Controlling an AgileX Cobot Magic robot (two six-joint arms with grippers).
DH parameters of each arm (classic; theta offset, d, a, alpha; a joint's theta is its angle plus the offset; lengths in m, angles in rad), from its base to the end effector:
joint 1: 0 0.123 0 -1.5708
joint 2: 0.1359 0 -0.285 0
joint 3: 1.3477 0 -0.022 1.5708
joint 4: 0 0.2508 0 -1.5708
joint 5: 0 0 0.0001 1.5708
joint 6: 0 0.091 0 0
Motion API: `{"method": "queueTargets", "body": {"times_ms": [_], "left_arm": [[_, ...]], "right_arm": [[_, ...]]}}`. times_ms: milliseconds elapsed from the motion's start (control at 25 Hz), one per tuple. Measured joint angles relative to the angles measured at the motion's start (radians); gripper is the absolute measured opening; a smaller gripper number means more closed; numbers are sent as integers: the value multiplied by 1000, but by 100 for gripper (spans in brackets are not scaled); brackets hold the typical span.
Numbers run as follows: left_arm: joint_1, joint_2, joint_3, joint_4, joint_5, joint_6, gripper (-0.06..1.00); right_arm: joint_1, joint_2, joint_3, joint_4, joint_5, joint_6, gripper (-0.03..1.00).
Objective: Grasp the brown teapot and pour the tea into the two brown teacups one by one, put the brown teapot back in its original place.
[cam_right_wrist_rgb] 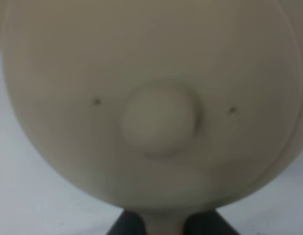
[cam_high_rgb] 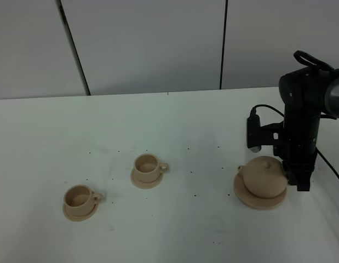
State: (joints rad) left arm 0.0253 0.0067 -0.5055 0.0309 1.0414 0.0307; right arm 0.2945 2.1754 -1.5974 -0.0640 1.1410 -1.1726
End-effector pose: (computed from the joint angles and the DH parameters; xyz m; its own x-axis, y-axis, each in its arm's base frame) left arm -0.0037 0.0023 0.2805 -0.4413 0.0351 -0.8967 -0.0288 0.9982 0.0533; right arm 0.4018 0.1163 0.1439 -0.0736 -0.9944 0.0759 -0.9965 0.0765 0.0350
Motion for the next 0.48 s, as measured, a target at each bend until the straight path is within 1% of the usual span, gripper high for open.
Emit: {"method": "queueTargets", "body": {"times_ms": [480], "left_arm": [[0,0,0,0,0,0,24]], "right_arm": [[1,-17,0,7,13,-1,9]]}}
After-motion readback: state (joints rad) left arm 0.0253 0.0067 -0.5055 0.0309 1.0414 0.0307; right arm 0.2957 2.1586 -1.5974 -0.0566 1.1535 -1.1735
